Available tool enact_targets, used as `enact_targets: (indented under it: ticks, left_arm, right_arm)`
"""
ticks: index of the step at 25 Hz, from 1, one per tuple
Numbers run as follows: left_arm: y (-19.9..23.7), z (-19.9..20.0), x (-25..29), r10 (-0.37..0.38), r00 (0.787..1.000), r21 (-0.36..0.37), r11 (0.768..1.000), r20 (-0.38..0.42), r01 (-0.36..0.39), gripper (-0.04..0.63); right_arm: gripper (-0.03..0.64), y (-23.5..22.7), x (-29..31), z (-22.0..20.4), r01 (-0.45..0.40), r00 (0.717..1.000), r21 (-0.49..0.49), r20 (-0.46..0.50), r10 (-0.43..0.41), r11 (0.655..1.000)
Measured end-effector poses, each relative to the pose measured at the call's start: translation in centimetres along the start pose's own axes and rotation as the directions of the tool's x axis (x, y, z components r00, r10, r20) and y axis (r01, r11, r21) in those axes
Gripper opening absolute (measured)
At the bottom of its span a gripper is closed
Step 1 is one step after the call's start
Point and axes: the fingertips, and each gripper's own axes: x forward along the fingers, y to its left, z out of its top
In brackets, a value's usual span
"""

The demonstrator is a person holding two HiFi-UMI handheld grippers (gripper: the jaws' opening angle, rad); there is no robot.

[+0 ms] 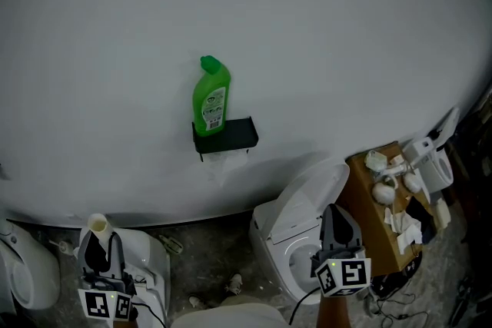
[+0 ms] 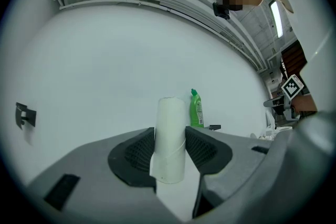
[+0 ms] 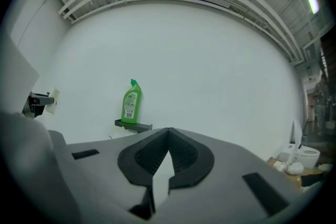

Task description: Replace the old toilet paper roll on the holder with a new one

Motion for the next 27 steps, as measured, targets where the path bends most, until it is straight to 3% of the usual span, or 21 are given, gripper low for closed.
enact_targets:
  ticks: [16,27]
  left_arm:
    - [-0.2,0.6,-0.2,-0.046,0.998,-0.013,0.999,0.032,0.046,0.184]
    - [-0.4,0.2,-1.0,-0.058,0.998,-0.021,0.998,0.025,0.058,0.184]
  right_arm:
    - [-0.002,3.4,-0.3,1.4,-0.042,0.999,-0.061,0.022,0.043,0.997]
    - [-0.002,3.3,-1.9,0.5,-0.02,1.0,-0.063,-0.007,0.02,0.998]
